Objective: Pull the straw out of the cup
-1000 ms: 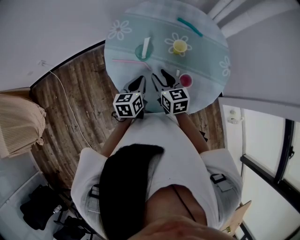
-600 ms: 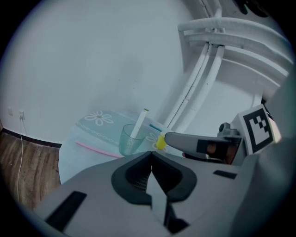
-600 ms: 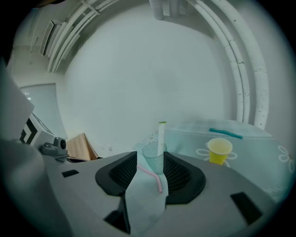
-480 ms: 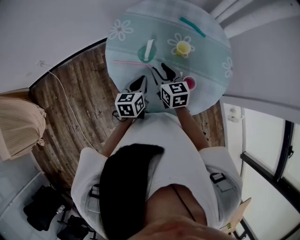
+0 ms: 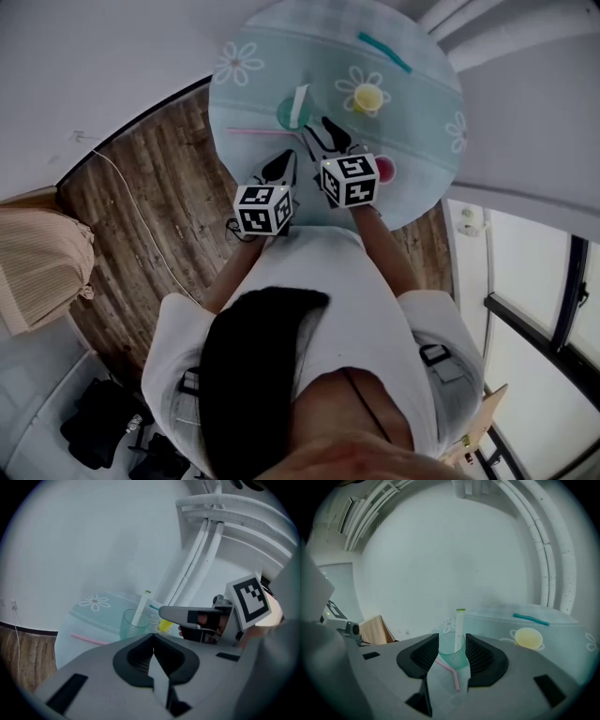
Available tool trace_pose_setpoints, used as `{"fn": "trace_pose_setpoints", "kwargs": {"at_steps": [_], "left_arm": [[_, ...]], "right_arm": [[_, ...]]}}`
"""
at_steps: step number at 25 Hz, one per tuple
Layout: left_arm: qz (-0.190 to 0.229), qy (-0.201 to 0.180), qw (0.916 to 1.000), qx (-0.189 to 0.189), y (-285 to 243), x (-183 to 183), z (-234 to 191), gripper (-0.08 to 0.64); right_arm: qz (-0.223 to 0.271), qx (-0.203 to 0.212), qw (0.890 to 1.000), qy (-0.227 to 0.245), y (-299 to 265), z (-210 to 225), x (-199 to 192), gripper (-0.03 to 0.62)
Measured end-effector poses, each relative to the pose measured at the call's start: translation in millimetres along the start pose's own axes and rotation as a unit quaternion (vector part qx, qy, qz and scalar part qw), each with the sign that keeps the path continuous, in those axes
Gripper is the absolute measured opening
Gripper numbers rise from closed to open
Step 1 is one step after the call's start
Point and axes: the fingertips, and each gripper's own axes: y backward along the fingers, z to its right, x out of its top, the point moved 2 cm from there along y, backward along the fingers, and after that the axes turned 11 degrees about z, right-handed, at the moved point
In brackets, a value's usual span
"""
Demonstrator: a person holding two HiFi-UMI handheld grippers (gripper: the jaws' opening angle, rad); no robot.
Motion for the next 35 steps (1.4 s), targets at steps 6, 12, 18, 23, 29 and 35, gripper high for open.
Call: {"fn": "trace_pose_setpoints", "kwargs": {"at_steps": [6,12,18,23,29,35], "left_arm": [[-0.012,-0.004,0.9999,-0.011,-7.1,5.0,-10.7,0.011],[-0.020,-0.016,0.9994,-0.024,-11.0,8.5,-17.8,0.009],[-0.027,-0.001,0.9995,-0.014,-9.9,4.9,-33.4,0.011],[-0.038,0.003,0.9992,-0.006,-10.1,3.1,-47.8,0.009],[-0.050,0.005,0.9987,-0.007,-11.3,1.0,-57.8,0.009],[-0.064,0.009,0.9979,-0.004,-17.2,-4.6,-69.8,0.011]], "right_arm": [[-0.004,-0.001,1.000,-0.006,-14.5,-0.7,-0.2,0.163],[-0.014,-0.006,1.000,-0.001,-33.5,0.9,0.1,0.163],[-0.018,-0.014,1.000,0.000,-50.8,4.5,1.9,0.163],[-0.022,-0.018,1.000,0.002,-62.5,6.1,4.1,0.163],[-0.037,-0.027,0.999,0.008,-74.2,13.0,2.5,0.163],[-0.033,-0.032,0.999,0.006,-83.6,16.2,3.6,0.163]]}}
